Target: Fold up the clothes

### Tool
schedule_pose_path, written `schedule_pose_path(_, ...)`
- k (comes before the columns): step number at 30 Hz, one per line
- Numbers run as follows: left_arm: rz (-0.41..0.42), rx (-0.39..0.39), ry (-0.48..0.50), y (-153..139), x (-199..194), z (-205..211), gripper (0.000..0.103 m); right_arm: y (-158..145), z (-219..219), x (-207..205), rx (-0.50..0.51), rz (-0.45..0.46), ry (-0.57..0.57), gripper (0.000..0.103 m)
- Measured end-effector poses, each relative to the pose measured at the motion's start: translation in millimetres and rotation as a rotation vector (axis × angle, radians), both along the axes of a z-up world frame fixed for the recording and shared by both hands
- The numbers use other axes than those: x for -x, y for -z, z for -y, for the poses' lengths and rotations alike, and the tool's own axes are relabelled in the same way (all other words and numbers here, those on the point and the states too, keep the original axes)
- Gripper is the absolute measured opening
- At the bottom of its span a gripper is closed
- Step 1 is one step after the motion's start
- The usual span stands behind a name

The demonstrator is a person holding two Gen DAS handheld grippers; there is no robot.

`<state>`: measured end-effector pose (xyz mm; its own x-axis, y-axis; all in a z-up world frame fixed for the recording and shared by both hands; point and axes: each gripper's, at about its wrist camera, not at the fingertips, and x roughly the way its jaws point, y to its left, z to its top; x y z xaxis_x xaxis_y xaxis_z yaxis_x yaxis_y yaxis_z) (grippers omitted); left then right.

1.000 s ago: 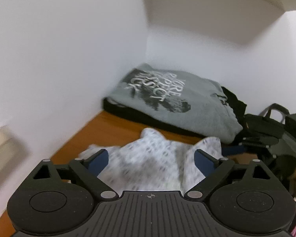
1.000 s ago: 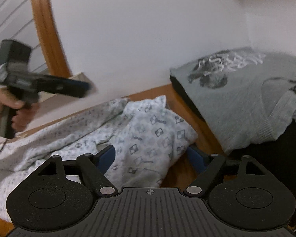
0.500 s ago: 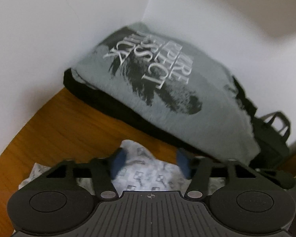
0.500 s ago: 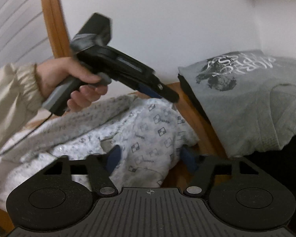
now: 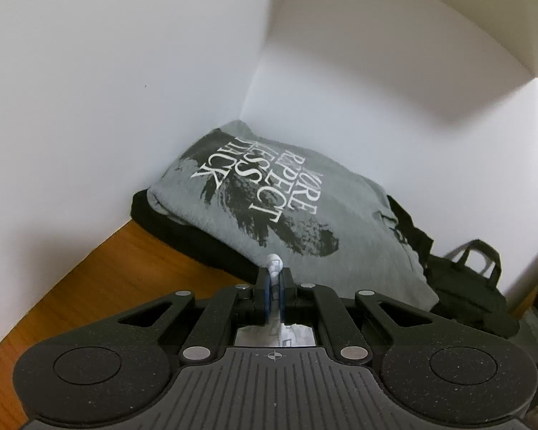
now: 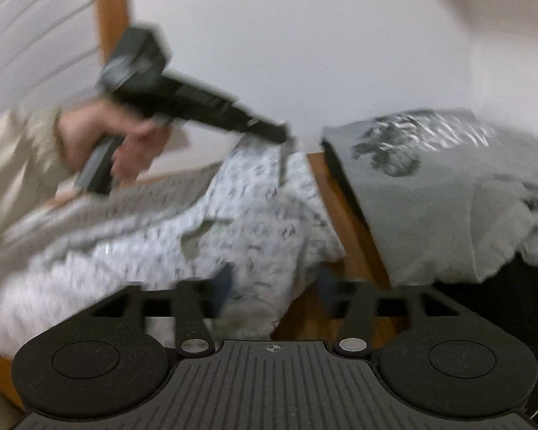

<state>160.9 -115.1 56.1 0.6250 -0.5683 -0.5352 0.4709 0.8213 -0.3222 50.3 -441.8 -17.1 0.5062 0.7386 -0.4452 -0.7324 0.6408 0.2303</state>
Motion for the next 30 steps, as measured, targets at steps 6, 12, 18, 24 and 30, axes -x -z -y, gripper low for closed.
schedule_pose_path(6,-0.003,-0.004,0.013,5.4,4.3,10.7,0.005,7.7,0.9,-36.8,-0.141,-0.219,0.054,0.070)
schedule_pose_path(12,-0.021,-0.027,-0.023,8.2,12.5,14.8,0.016,8.9,20.9,-50.6,-0.287,-0.281,0.137,0.023)
schedule_pose_path(18,-0.028,-0.059,-0.026,-1.3,35.1,30.5,0.055,3.2,40.3,-24.6,-0.258,-0.222,0.158,0.037)
schedule_pose_path(24,-0.010,-0.092,0.087,-7.0,44.4,76.6,0.066,14.4,39.7,6.7,-0.156,-0.182,0.099,0.041)
schedule_pose_path(30,-0.002,-0.148,0.176,2.6,54.3,111.6,0.068,23.6,21.7,15.7,-0.127,-0.162,0.049,0.042)
